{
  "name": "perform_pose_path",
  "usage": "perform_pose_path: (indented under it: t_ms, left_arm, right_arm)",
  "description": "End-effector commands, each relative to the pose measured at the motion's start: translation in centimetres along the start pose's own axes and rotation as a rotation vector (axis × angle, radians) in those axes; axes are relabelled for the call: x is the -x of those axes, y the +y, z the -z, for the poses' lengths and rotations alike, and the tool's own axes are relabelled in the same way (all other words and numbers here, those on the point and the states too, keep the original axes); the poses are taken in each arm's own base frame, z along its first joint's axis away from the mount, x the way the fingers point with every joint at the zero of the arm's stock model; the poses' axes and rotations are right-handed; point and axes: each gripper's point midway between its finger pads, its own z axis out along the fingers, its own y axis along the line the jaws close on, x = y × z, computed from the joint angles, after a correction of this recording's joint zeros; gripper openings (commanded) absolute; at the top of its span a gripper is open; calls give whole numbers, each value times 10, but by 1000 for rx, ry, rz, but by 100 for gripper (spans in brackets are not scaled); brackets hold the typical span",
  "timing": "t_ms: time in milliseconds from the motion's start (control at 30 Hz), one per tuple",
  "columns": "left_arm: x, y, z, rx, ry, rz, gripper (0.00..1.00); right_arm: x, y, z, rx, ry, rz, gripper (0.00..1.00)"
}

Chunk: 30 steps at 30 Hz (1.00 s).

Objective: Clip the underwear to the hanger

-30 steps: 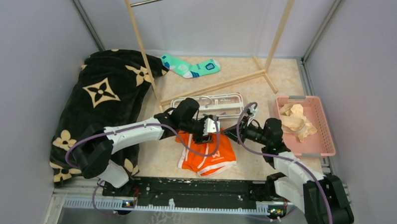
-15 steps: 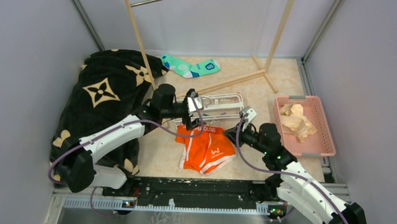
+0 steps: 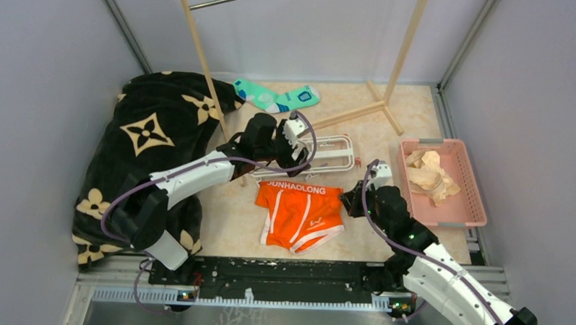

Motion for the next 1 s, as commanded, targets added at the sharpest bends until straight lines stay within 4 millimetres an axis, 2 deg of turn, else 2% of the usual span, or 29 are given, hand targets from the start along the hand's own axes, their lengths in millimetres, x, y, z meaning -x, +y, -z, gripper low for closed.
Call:
perform_pose_path:
  t_ms: [0, 100, 200, 300, 467, 633, 767, 833, 967]
  left_arm:
    - [6, 15, -6, 181, -12, 186, 90]
    - [10, 22, -5, 308, -25, 261, 89]
    - [19, 27, 3, 415, -53, 431, 84]
    - [36, 24, 7, 452, -152, 562, 84]
    - [40, 34, 10, 555, -239, 734, 84]
    - [37, 46, 9, 629, -205, 704, 83]
    - [35, 41, 4, 598, -182, 691, 81]
    - [36, 34, 2, 554, -170, 664, 81]
    - [53, 8, -3, 342, -197, 460, 85]
  right_arm:
    - [13, -3, 2, -50, -45, -69, 0]
    - [12, -6, 2, -62, -52, -65, 0]
    - [12, -7, 2, -65, -59, -60, 0]
    - [13, -7, 1, -64, -69, -68, 0]
    - [20, -7, 4, -62, -104, -83, 0]
    - [25, -7, 7, -69, -118, -76, 0]
    - [21, -9, 5, -66, -122, -78, 0]
    - [13, -15, 3, -77, -126, -95, 0]
    - [-2, -36, 0, -146, -147, -137, 0]
